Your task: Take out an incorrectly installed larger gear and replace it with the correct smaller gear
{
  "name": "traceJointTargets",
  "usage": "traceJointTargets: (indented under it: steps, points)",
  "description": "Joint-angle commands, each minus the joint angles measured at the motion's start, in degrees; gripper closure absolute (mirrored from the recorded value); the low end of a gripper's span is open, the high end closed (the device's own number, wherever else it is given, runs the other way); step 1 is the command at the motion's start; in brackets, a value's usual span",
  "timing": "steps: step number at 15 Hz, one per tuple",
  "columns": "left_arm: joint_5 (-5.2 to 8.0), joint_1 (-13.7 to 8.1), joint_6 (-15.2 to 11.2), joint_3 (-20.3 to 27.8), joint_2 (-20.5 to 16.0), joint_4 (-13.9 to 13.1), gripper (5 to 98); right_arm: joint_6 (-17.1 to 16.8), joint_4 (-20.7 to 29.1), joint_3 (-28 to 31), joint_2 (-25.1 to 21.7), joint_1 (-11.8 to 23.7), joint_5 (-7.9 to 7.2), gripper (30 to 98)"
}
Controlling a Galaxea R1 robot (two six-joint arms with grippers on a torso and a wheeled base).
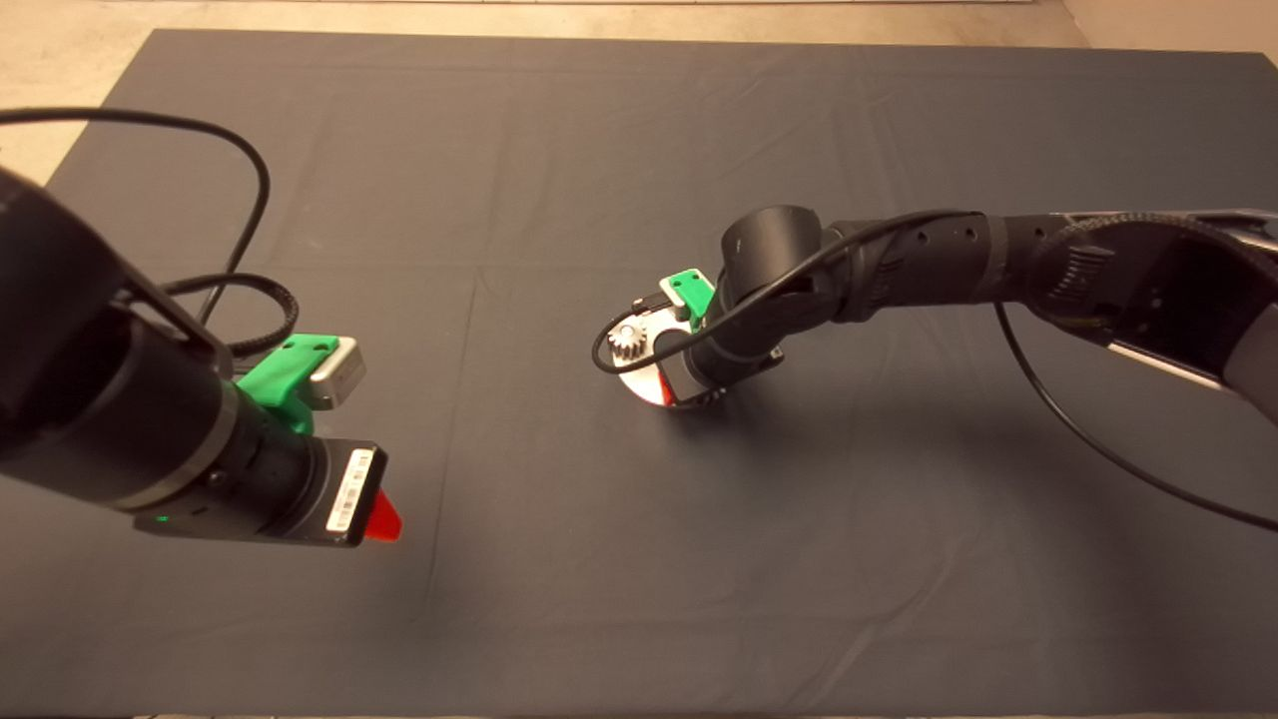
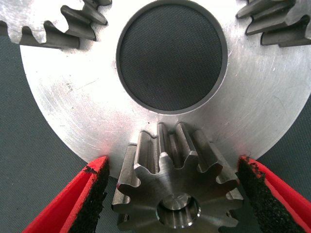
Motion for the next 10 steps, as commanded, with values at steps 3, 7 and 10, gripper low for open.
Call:
traceJointTargets:
  steps: [3, 7, 10]
  points:
    - [7.57, -0.5, -0.3, 0.7, 0.0, 0.5, 44.4, -0.2, -2.2, 0.3, 0.7, 1.0, -7.33, 59.2]
    - [7.57, -0.5, -0.3, 0.6, 0.0, 0.5, 44.4, -0.2, -3.5, 0.3, 1.4, 1.0, -7.33, 68.2]
    - [7.57, -0.4, -0.3, 0.6, 0.1, 0.8, 44.4, -0.2, -3.7, 0.3, 2.1, 1.0, -7.33, 72.1]
